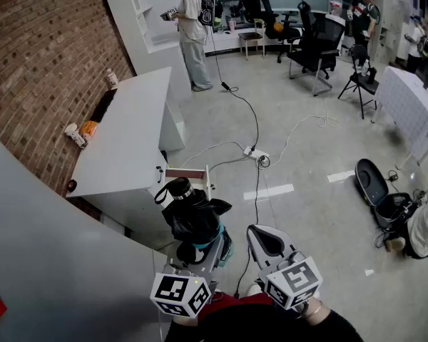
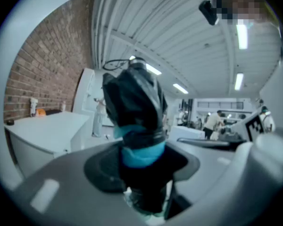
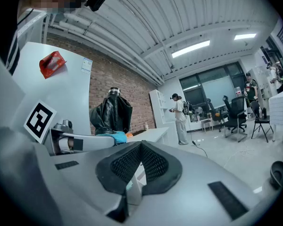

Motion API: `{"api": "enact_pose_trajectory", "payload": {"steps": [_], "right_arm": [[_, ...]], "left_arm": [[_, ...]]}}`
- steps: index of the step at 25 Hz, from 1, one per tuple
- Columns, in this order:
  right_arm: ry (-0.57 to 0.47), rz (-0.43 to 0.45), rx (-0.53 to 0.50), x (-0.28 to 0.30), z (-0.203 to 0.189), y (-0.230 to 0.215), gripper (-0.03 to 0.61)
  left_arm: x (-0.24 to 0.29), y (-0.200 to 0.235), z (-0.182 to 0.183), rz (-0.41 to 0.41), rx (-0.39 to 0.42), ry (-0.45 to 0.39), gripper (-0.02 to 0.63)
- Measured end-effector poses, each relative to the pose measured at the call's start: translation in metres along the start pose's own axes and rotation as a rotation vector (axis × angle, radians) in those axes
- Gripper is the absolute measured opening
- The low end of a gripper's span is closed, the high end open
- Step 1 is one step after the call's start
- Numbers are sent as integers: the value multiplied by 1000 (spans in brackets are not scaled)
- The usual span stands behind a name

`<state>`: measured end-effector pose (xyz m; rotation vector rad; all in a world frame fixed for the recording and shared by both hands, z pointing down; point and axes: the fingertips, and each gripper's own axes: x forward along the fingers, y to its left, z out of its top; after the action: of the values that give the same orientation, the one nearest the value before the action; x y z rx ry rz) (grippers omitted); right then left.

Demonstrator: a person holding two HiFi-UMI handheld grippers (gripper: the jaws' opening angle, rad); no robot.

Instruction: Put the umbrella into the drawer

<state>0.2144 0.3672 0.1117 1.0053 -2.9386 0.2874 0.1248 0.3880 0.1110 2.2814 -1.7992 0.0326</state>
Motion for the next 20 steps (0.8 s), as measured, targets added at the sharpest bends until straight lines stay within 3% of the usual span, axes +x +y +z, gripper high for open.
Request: {"api": "enact_pose_trajectory", "payload": {"steps": [7,20], "right_arm": [[-16,44,49,-4,2,-2,2],[-4,-4,107,-11,0,-44,2]], "left_arm": [[3,2,4,11,8,-10,225],[17,13,14,80,27,-6,225]]}}
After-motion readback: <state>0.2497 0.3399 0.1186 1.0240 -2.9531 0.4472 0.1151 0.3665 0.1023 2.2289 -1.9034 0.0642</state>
